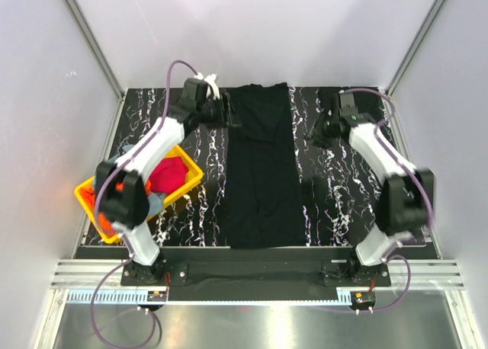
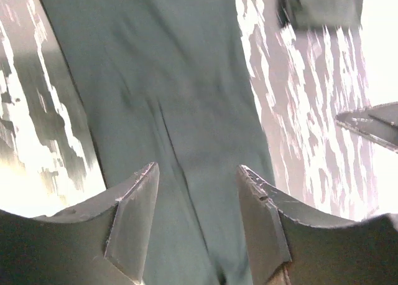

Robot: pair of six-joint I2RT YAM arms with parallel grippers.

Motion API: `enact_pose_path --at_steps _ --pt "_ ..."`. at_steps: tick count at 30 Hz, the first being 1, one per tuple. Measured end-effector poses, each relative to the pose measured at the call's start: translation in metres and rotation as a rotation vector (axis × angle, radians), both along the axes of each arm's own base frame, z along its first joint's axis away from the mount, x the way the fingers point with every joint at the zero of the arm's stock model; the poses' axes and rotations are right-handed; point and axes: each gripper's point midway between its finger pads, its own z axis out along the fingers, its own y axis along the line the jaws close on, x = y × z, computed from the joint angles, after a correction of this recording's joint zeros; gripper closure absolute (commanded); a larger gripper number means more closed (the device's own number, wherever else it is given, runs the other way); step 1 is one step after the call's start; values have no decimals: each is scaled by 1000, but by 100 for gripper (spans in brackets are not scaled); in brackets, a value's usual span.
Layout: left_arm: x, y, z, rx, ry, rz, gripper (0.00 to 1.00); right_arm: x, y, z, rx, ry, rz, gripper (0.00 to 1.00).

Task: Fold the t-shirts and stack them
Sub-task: Fold the tshirt

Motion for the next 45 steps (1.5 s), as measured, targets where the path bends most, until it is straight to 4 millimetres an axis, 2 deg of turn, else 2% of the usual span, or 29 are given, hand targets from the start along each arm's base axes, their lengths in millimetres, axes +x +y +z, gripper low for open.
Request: enact_pose_path --at_steps 2,3,6,9,11,13,16,20,29,34,36,37,39,45 --pt "-50 -4 8 22 -9 -40 42 -46 10 11 -1 4 32 49" --pt "-75 -9 3 35 -11 -66 41 -72 16 11 1 17 52 49" --pt "-153 -20 -38 111 66 -159 40 -142 26 -6 1 95 95 52" --pt "-233 -16 -98 216 195 -253 39 -197 37 -34 -15 218 136 54" --pt "-268 -1 -126 269 268 -267 39 -226 46 -50 -35 292 167 55" --pt "-288 12 -142 296 298 -252 39 -250 54 -62 -63 348 190 54" --pt "-307 21 -154 309 308 -239 38 -272 60 -71 -105 389 205 54" --pt "-322 17 -162 303 296 -242 38 -286 61 -83 -178 423 192 57" --pt "-326 16 -174 328 273 -193 46 -306 35 -117 -316 505 119 71" --pt "-325 15 -175 321 264 -174 63 -307 30 -121 -340 505 100 92" --pt "-325 16 -176 324 266 -171 74 -308 29 -121 -347 506 96 96" --pt "-325 17 -177 326 267 -169 89 -308 28 -121 -352 508 95 96" --pt "-326 19 -179 331 269 -164 100 -310 26 -123 -364 519 95 97" --pt "-323 25 -179 343 261 -130 100 -313 23 -121 -374 529 94 96"
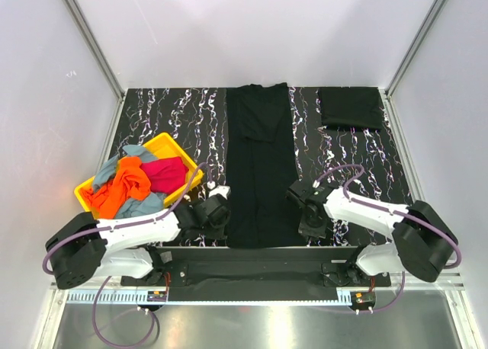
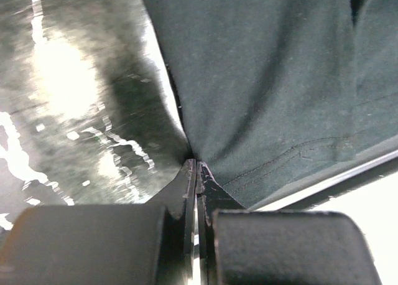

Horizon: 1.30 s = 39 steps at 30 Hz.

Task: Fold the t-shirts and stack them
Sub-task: Fold the tshirt

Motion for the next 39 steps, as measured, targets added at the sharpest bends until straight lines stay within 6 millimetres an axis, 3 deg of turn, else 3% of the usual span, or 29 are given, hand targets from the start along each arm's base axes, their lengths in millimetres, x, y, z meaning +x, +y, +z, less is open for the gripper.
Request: enact_pose_path --at_steps 2,4,5,10,14,16,21,28,32,39 --pt "0 5 1 9 -9 10 95 -1 -2 5 3 -8 0 95" --pt "-1 9 4 9 -18 15 65 0 -2 11 12 -21 -1 85" --pt "-1 9 6 1 -20 19 59 2 0 14 22 -30 1 82" --pt "0 5 24 -63 -48 29 50 13 13 39 82 -88 6 79" --pt "1 2 39 -117 -76 36 47 34 36 71 175 -175 12 78" --pt "1 2 37 -111 -72 37 45 42 47 76 213 -193 18 76" --pt "-2 7 20 -49 -33 37 39 44 52 43 144 -113 24 73" --pt "-3 4 10 -48 -17 28 39 25 32 -3 20 8 34 76" --pt "-1 0 6 -47 -17 28 43 22 30 -5 10 11 36 75" --pt "4 -8 6 -67 -29 27 49 17 24 2 1 11 38 64"
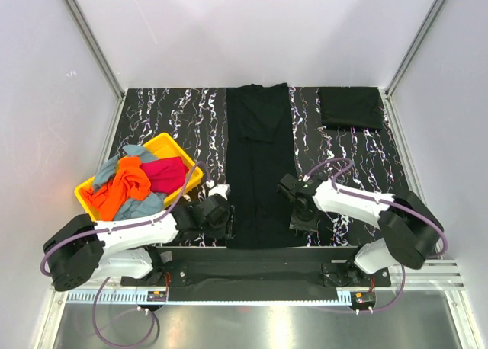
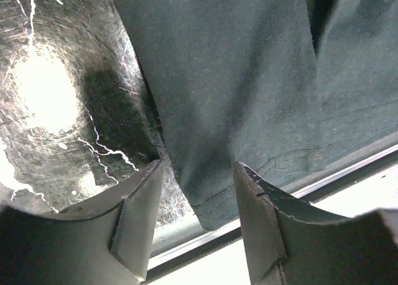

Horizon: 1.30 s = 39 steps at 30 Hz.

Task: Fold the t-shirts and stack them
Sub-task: Fold the tshirt

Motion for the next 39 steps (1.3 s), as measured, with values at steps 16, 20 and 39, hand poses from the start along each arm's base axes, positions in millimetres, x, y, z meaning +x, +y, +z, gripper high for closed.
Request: enact_pose_path --at_steps 16,20,39 --pt "-8 9 -3 12 17 -1 100 -15 -11 13 42 6 13 51" --pt "-10 17 3 6 4 12 98 -27 -15 5 61 35 16 51" --pt "-24 25 0 -61 46 64 52 -30 4 -5 206 14 22 62"
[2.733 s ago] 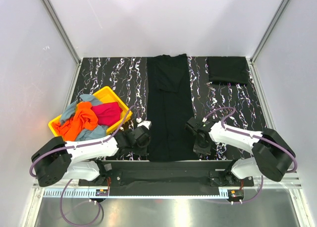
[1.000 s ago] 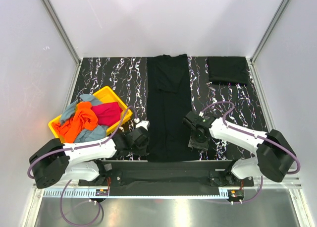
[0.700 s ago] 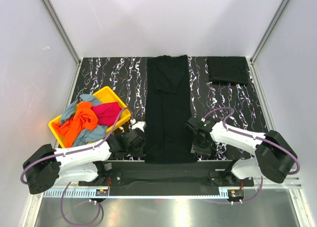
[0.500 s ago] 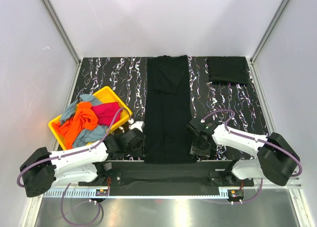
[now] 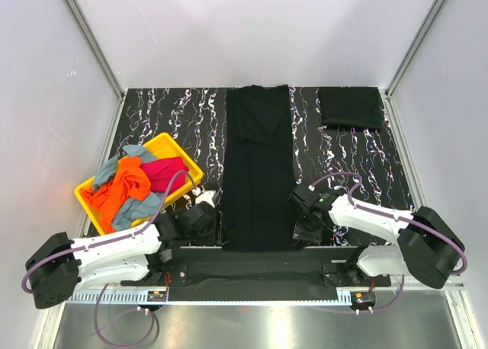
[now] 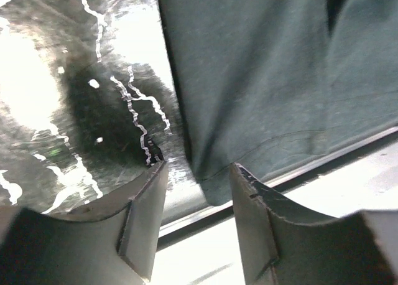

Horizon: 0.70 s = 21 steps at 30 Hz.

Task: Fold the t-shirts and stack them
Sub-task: Fold the tshirt

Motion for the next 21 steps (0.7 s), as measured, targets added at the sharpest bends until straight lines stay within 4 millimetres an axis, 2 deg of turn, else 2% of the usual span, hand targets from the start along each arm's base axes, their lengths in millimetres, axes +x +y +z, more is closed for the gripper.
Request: enact_pose_path --at_steps 6,12,21 --pt "-3 -9 0 -70 15 12 53 0 2 1 17 -8 1 69" --pt "-5 -12 -1 -99 30 23 62 2 4 4 35 -23 -4 77" --pt "-9 -11 -1 -82 34 12 56 3 5 7 54 -40 -8 80"
